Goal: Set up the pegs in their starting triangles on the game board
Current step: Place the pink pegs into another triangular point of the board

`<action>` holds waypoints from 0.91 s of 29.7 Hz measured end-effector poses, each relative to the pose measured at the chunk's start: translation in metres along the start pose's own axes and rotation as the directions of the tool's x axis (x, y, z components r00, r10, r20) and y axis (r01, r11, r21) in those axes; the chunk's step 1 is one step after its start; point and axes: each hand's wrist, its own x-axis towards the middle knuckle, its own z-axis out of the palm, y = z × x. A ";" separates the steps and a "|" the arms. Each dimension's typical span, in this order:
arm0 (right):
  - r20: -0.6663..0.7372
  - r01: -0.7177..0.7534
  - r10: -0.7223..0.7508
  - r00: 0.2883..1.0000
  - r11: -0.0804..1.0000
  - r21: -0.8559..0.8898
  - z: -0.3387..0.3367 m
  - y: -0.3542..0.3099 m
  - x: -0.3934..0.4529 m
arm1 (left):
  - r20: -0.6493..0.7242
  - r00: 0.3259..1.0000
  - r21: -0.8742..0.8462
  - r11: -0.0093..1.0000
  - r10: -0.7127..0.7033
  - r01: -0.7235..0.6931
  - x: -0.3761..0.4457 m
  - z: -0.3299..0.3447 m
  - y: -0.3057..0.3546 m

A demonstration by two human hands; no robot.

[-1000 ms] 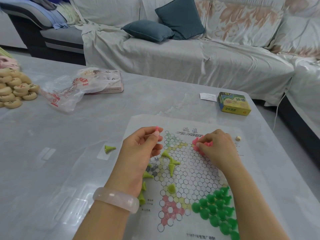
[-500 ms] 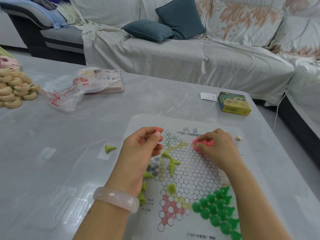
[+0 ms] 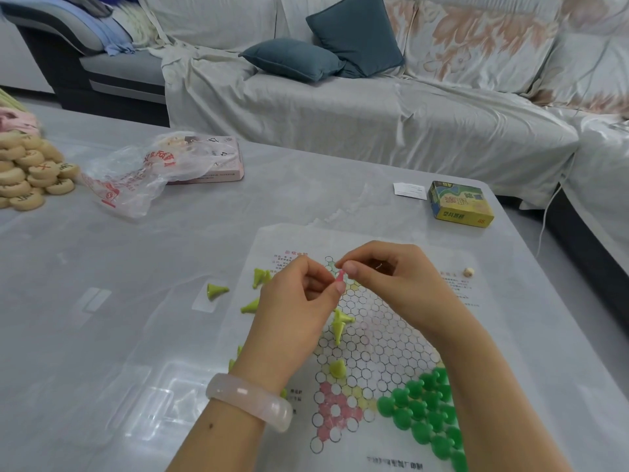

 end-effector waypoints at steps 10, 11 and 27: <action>-0.102 -0.087 0.082 0.991 0.995 -0.044 -0.006 0.003 0.000 | 0.003 1.000 0.158 0.987 0.029 -0.030 0.000 -0.002 -0.001; -0.179 -0.120 0.110 0.978 0.992 -0.045 -0.010 0.005 0.001 | 0.002 0.999 0.191 0.981 0.036 -0.035 0.000 -0.004 -0.001; -0.223 -0.305 0.223 0.949 0.827 -0.473 -0.010 0.051 0.026 | 0.262 0.965 0.611 0.774 -0.004 -0.163 -0.001 -0.010 -0.007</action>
